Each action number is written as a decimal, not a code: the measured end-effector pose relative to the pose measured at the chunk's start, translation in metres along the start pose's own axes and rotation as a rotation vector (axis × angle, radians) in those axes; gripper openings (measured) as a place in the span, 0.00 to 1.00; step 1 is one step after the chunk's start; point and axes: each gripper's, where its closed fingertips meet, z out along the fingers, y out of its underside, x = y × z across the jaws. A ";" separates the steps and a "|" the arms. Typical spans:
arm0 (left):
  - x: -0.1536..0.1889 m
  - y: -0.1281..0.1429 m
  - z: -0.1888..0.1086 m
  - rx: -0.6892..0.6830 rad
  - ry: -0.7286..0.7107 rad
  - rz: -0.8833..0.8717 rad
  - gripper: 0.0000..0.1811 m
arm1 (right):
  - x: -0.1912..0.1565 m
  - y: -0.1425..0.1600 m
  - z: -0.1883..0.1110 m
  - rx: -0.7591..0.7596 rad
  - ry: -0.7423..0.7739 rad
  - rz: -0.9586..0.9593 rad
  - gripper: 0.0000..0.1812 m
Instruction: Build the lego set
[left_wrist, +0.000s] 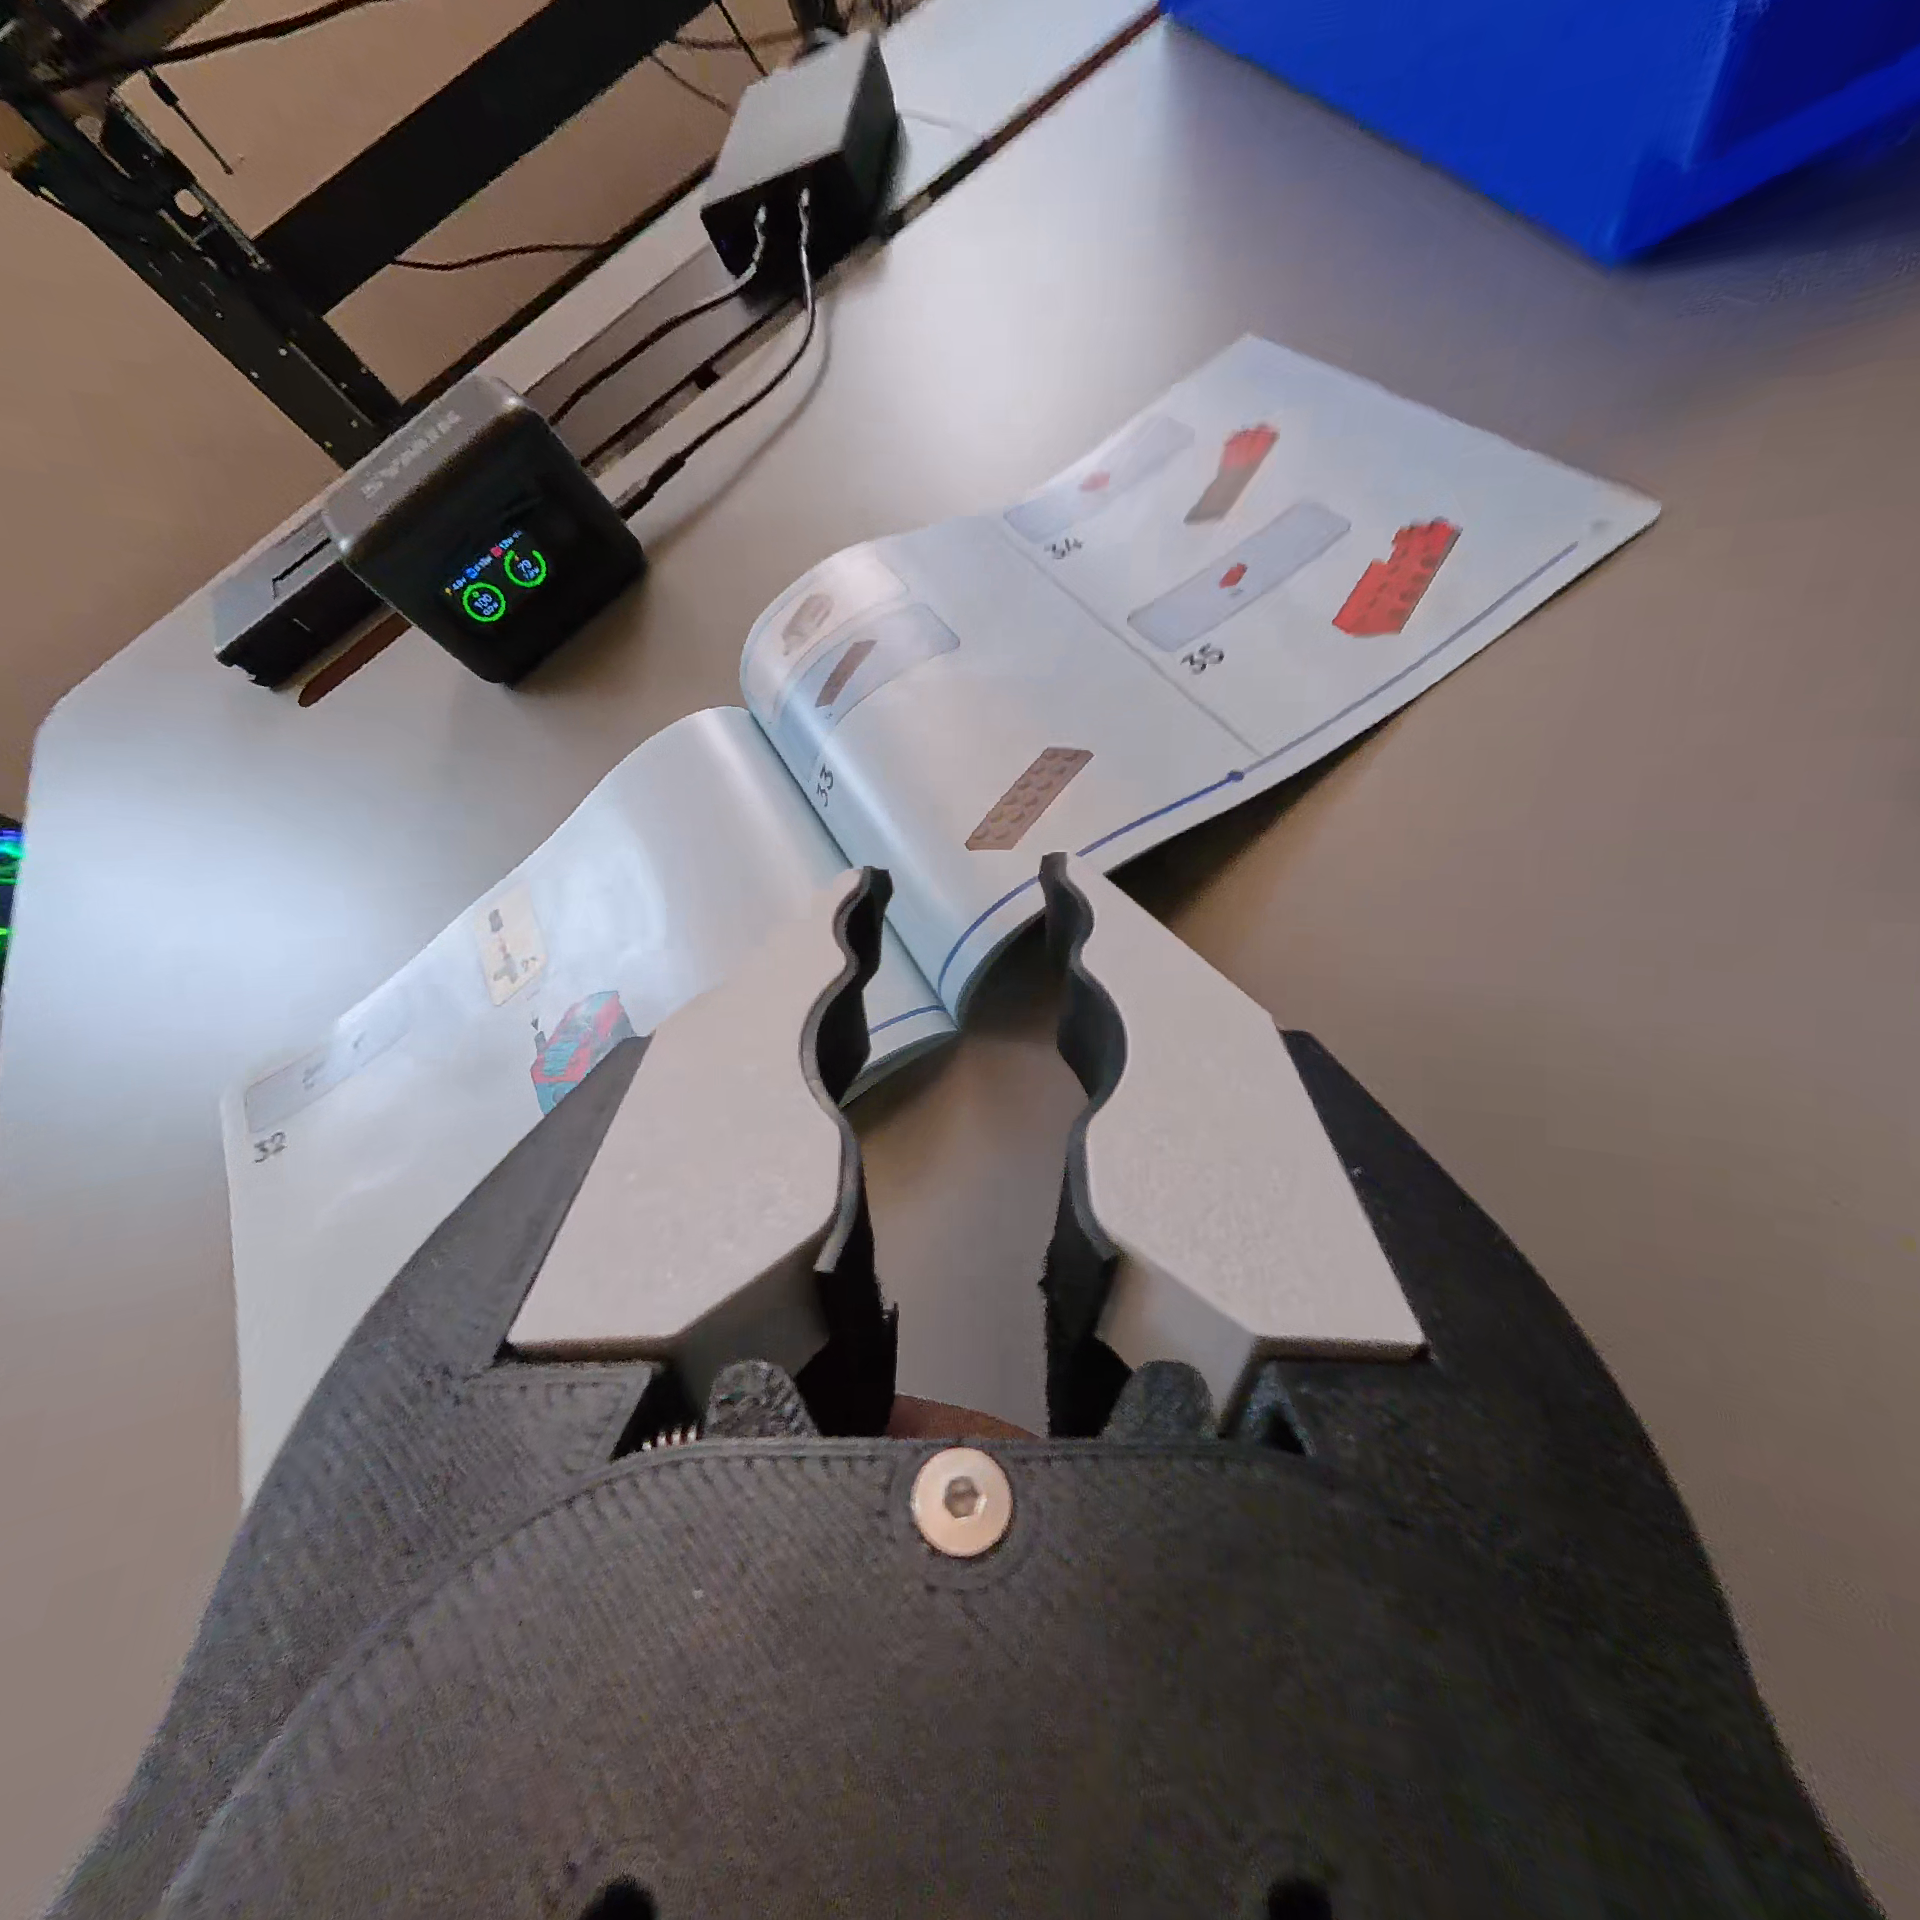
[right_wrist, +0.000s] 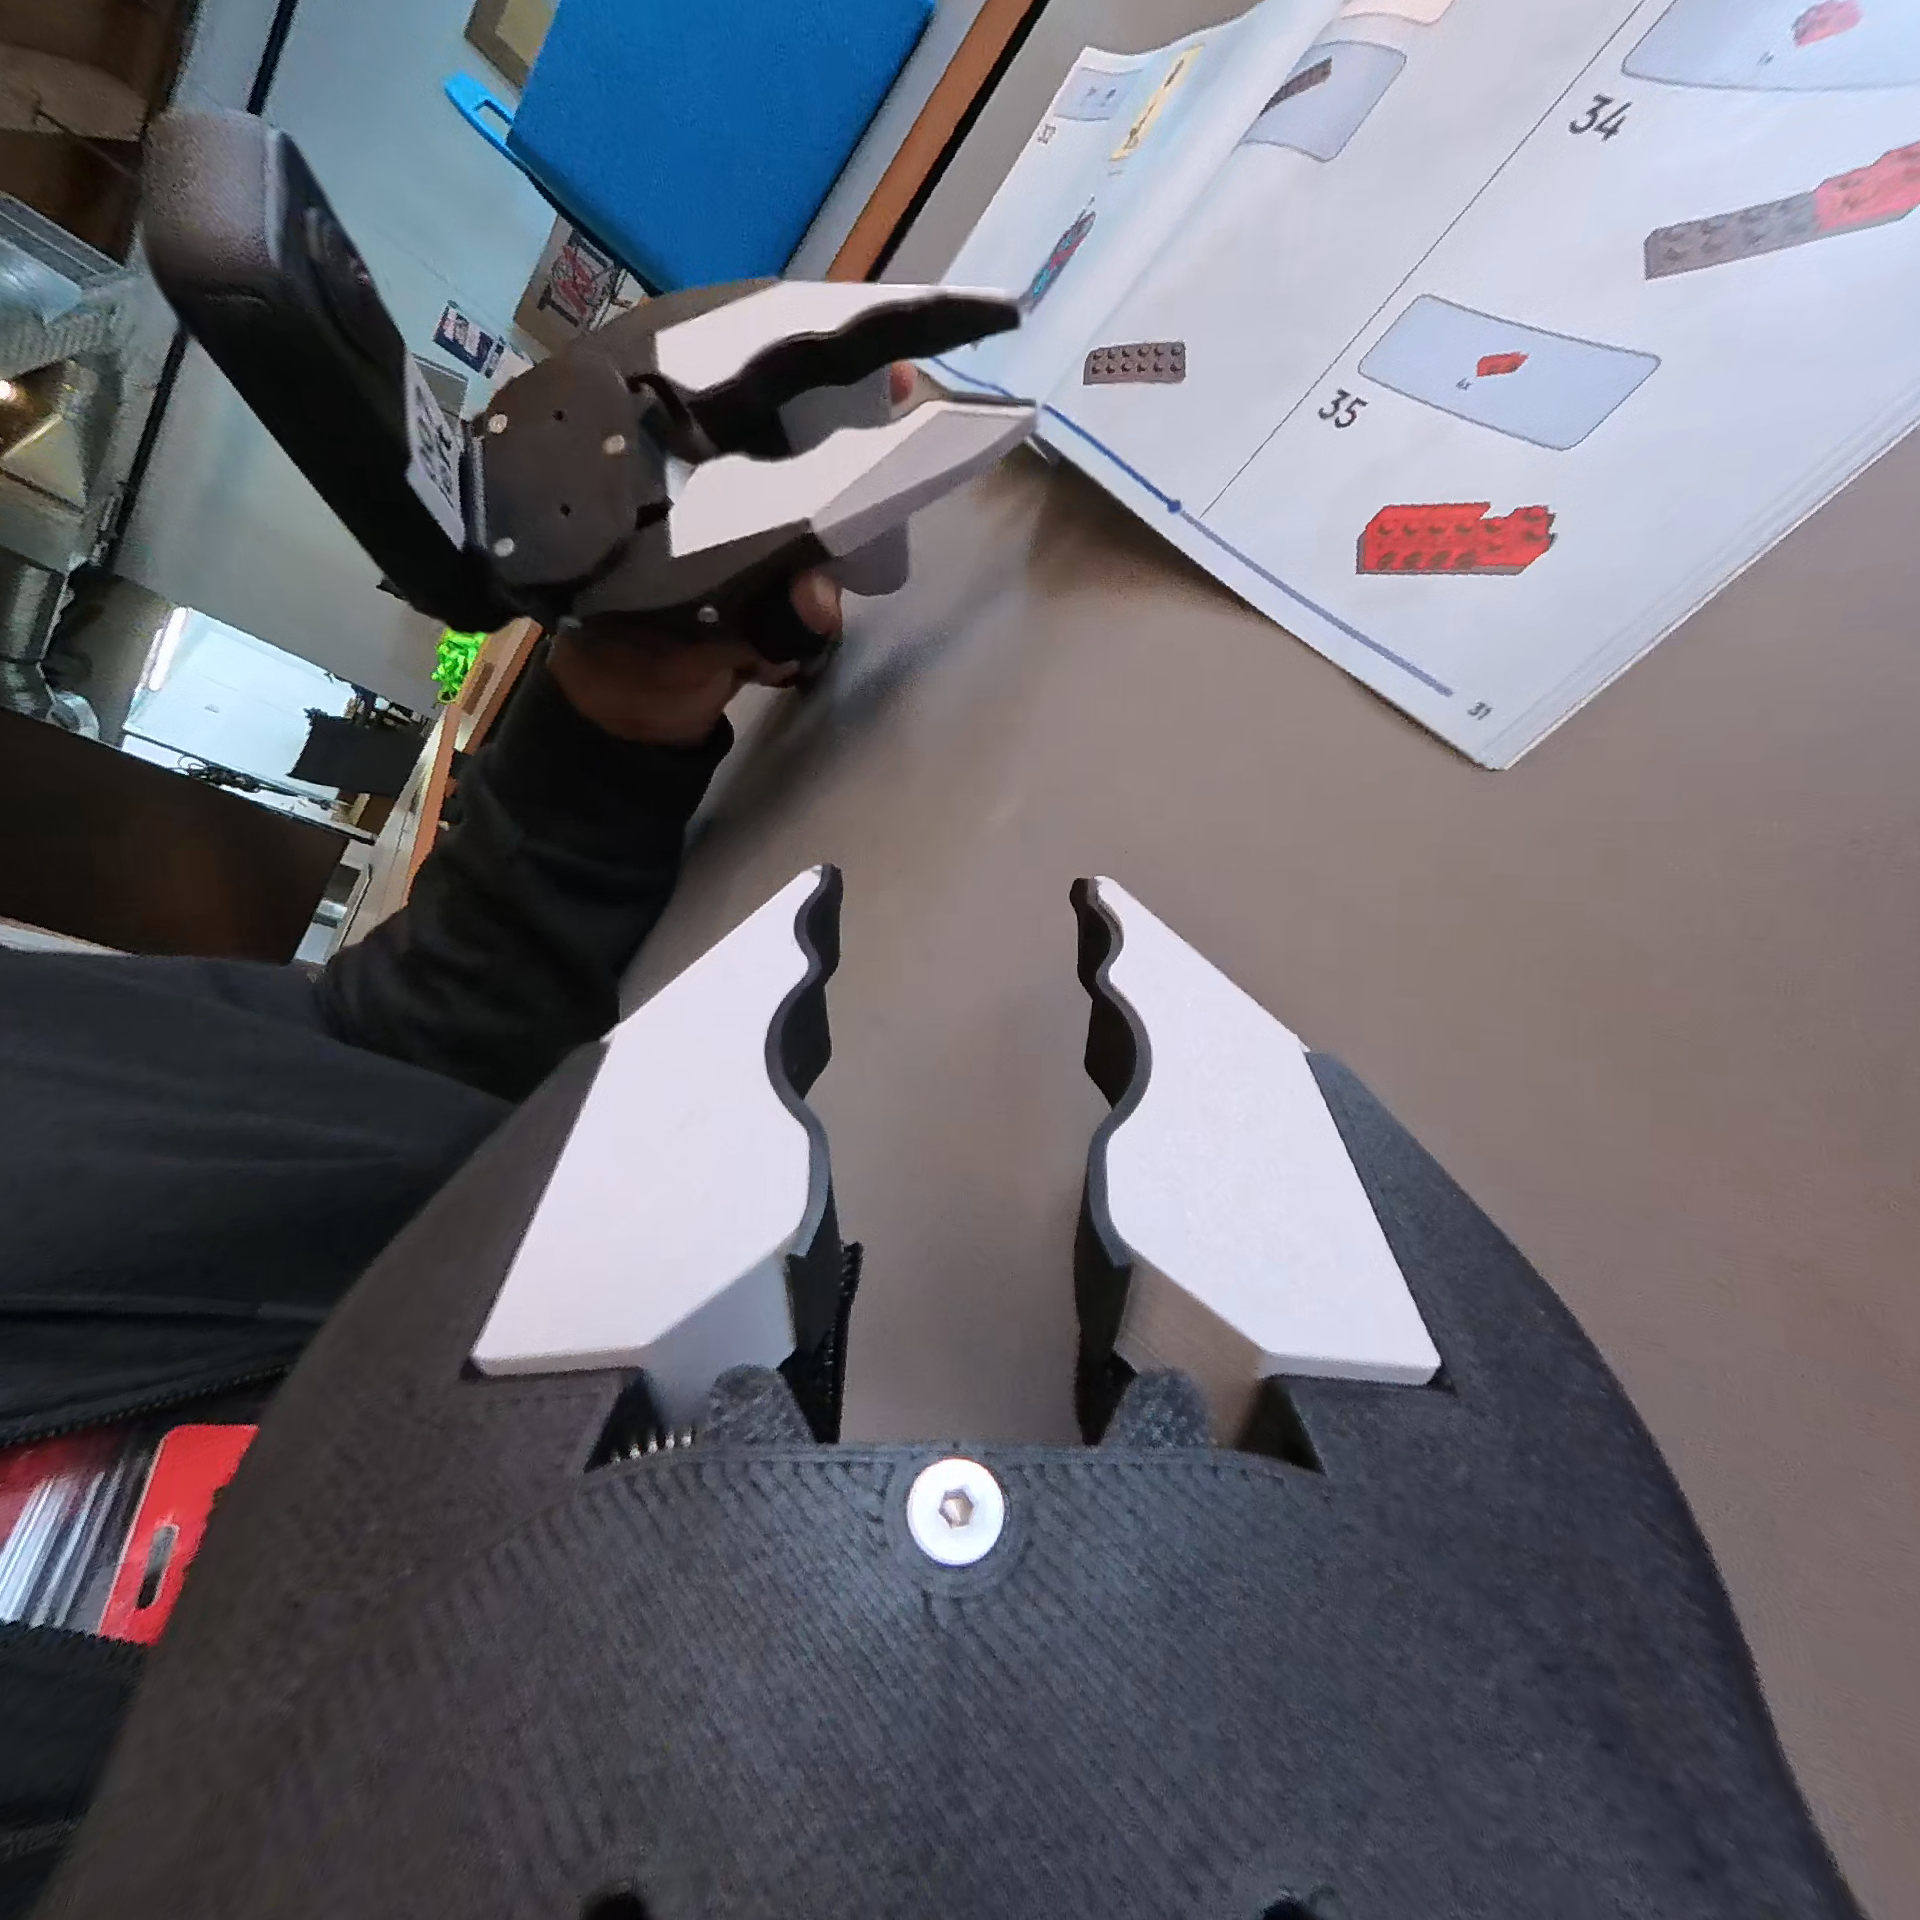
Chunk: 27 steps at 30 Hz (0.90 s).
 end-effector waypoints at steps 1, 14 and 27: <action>-0.001 -0.003 -0.003 0.030 0.012 -0.035 0.19 | 0.000 -0.001 -0.001 0.005 0.002 -0.002 0.26; -0.046 -0.036 -0.064 0.514 0.104 -0.452 0.18 | 0.007 -0.003 0.000 0.014 0.033 0.031 0.25; -0.071 -0.016 -0.074 0.490 0.051 -0.528 0.17 | 0.011 0.000 0.003 -0.010 0.049 0.043 0.22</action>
